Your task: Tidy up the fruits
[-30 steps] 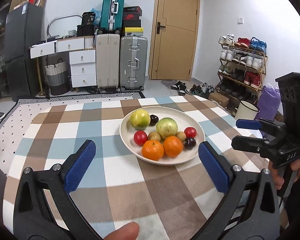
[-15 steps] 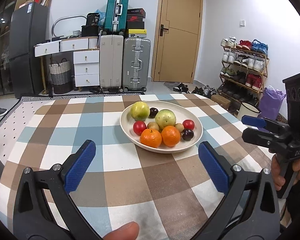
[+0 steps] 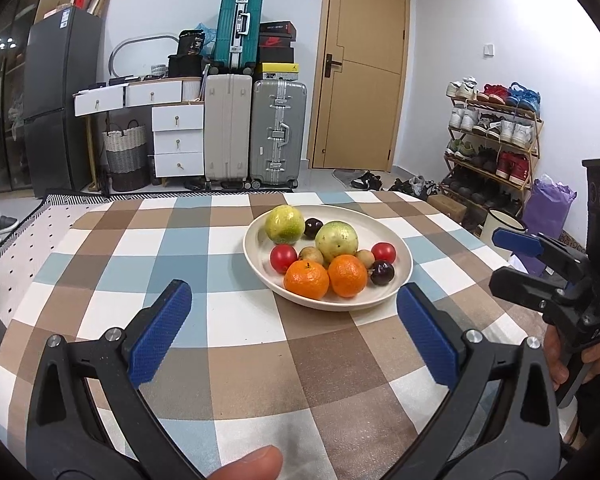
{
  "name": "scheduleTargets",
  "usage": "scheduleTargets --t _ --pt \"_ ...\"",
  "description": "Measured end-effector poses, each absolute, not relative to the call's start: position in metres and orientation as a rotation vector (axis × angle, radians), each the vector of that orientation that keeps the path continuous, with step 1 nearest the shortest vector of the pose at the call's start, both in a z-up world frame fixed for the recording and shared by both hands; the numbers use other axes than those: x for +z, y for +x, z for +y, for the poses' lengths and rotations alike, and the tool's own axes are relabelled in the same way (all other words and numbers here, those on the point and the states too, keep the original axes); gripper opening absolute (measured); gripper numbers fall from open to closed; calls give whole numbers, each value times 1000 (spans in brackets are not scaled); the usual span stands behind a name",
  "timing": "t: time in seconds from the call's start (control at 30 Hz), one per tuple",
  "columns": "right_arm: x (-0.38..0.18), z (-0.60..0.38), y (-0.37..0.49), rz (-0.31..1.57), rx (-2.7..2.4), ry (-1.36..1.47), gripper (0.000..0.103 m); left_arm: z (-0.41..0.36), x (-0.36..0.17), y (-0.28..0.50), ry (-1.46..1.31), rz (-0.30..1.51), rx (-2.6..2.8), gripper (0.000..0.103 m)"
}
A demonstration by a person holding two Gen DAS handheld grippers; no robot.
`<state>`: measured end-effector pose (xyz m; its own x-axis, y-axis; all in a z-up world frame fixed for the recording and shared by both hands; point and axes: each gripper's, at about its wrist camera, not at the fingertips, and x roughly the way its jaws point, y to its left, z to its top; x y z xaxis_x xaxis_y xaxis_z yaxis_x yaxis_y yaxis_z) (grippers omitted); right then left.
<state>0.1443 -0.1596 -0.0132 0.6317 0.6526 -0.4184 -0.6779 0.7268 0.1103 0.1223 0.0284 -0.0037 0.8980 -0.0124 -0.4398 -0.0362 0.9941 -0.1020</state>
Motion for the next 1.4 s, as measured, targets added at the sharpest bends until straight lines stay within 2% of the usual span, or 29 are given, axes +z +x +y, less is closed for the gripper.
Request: scheduleTargets --t 1.4 --pt "-12 -159 144 442 747 -62 103 33 1 117 -104 420 19 102"
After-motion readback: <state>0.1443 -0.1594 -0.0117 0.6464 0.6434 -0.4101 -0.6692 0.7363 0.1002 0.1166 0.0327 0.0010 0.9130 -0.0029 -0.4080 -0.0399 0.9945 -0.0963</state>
